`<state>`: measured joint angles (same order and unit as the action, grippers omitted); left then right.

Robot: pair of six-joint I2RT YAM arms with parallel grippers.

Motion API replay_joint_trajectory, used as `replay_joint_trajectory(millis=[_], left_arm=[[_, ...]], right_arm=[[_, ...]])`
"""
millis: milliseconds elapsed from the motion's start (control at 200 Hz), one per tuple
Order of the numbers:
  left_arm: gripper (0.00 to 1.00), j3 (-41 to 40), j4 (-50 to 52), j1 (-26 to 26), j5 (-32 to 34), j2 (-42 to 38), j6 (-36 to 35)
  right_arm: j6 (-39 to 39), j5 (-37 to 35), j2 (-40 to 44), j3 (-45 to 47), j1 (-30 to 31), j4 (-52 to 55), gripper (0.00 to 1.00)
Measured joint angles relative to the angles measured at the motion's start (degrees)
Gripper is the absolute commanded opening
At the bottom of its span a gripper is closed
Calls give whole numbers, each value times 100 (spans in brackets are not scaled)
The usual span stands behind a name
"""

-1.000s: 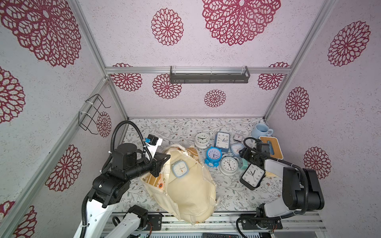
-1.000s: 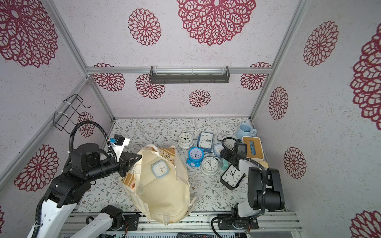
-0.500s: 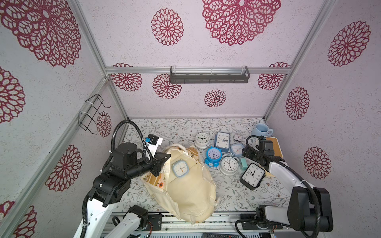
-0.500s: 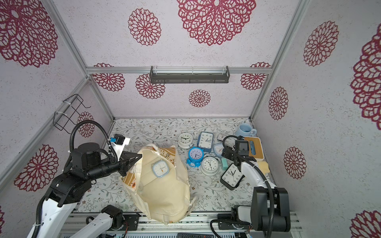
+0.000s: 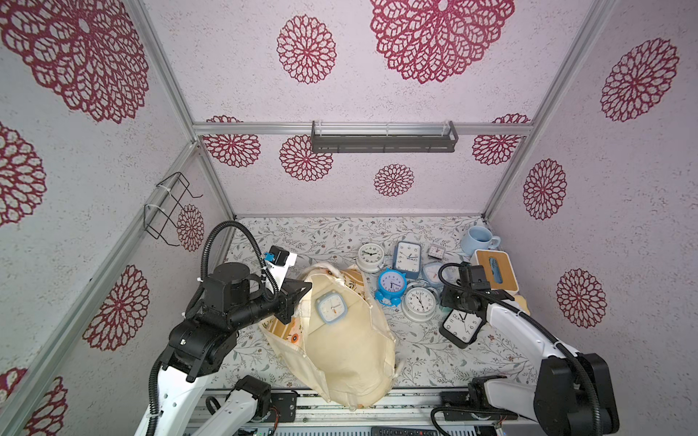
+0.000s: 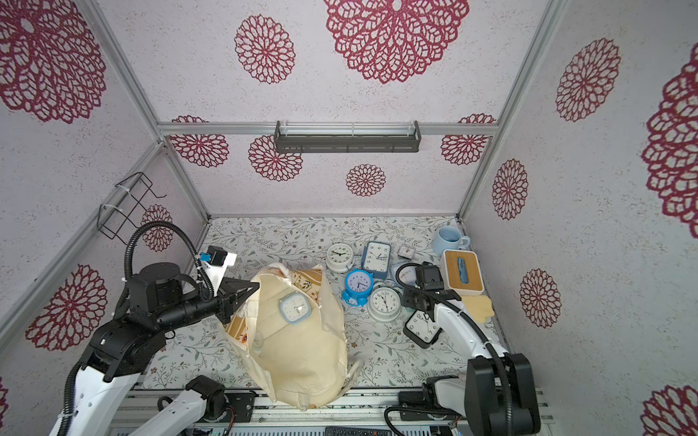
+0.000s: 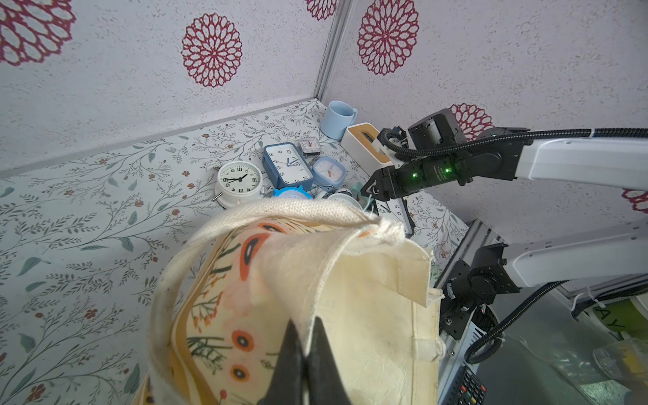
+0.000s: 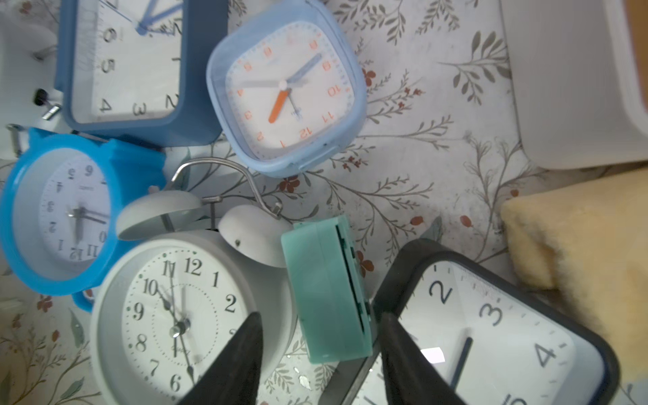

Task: Take the alarm clock out of the canvas bag
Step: Adjust the alarm at the center of the board.

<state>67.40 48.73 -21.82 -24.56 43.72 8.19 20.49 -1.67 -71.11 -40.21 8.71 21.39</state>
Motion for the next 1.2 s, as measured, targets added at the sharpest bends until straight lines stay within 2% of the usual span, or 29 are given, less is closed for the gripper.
replay_joint_trajectory(millis=[195, 440, 745, 796, 846, 931, 1196], left_arm=[[0, 0, 0, 0, 15, -37, 0], [0, 0, -4, 0, 22, -24, 0], [0, 0, -9, 2, 22, -17, 0], [0, 0, -11, 0, 22, -7, 0], [0, 0, -39, 0, 17, 20, 0], [0, 0, -107, 0, 11, 96, 2], [0, 0, -179, 2, -13, 166, 48]], right_arm=[[-149, -61, -570, -44, 55, -4, 42], [-308, -164, -671, -223, 66, -28, 28], [-595, 118, -946, -463, -83, -83, 29], [-588, 343, -944, -420, -223, -166, 33], [-542, 570, -944, -358, -382, -258, 42], [-498, 844, -944, -264, -634, -352, 52], [-262, 922, -1049, -282, -857, -389, 76]])
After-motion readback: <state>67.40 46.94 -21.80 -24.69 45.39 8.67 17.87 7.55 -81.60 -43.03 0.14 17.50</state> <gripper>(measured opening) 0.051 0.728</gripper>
